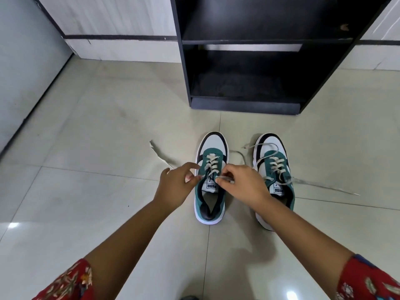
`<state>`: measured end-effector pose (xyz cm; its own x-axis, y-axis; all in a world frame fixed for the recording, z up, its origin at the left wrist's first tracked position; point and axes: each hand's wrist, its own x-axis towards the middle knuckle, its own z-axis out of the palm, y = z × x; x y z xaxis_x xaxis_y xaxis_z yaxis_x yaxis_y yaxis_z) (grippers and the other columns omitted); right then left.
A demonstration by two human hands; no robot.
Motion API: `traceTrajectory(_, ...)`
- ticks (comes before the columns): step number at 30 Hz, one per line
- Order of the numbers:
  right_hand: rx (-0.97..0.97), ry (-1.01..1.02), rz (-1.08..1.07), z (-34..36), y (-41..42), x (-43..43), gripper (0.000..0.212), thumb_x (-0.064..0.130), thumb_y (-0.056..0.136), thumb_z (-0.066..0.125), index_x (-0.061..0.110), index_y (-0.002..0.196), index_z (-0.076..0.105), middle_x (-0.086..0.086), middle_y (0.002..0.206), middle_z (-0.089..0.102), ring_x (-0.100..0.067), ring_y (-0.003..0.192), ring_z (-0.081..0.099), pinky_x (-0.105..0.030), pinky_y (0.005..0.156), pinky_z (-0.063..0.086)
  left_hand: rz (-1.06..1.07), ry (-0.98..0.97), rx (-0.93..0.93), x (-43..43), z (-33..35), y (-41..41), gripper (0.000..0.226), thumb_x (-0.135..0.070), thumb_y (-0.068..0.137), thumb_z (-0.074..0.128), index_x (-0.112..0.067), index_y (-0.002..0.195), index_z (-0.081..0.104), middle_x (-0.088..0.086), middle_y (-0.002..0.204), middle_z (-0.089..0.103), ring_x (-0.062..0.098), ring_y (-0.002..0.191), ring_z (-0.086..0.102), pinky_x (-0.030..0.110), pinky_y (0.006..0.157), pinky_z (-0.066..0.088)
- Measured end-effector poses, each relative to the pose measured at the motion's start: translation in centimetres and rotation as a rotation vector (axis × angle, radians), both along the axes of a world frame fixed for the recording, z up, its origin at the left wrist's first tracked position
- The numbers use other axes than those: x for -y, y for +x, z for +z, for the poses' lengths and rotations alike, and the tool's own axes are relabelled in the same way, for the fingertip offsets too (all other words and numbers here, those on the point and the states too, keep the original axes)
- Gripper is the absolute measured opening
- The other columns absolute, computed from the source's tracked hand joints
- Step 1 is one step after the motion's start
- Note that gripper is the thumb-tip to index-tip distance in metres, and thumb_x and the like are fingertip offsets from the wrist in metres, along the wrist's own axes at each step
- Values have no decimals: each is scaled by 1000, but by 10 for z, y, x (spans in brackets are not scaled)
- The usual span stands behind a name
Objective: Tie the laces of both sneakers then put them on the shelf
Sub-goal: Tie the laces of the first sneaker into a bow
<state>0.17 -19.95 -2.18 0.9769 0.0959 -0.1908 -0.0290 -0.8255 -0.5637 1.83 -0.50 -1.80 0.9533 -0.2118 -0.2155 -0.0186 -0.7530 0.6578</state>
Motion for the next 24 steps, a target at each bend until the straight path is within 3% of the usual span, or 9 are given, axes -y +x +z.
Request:
traceTrajectory(3,-55,37,-36,1,1,0,22,42,82,62,20,85,63,5,80,68,-16,77,61,-28,64,44,-7,26,67,-1,4,2,13,-30,85,62,-28,91,72,-5,85,70,10,77,55,44,94,38)
traceTrajectory(8,-55,40,-86,9,1,8,18,33,84,63,22,71,57,7,70,62,-17,69,58,-29,60,43,100,53,161,-11,9,2,8,-25,83,63,-23,80,70,-6,77,64,14,75,56,46,92,42)
traceTrajectory(14,-91,-136,-117,12,-4,22,17,33,84,60,18,75,61,-2,75,66,-24,74,61,-30,63,42,270,-53,7,-25,-11,-15,11,-26,85,59,-21,77,63,-2,84,68,17,85,61,30,74,40)
traceTrajectory(18,-133,-130,-162,13,-4,28,19,31,84,61,14,75,63,-1,73,63,-24,76,61,-32,68,42,411,-120,-91,-32,-19,-9,19,-26,84,60,-29,66,59,-7,74,65,19,80,62,33,71,41)
traceTrajectory(24,-144,-146,-154,15,-10,29,21,31,86,61,12,78,65,-3,77,66,-25,79,62,-33,70,44,459,-102,-96,-37,-18,-4,21,-25,83,61,-28,63,60,-12,72,62,12,78,57,42,87,41)
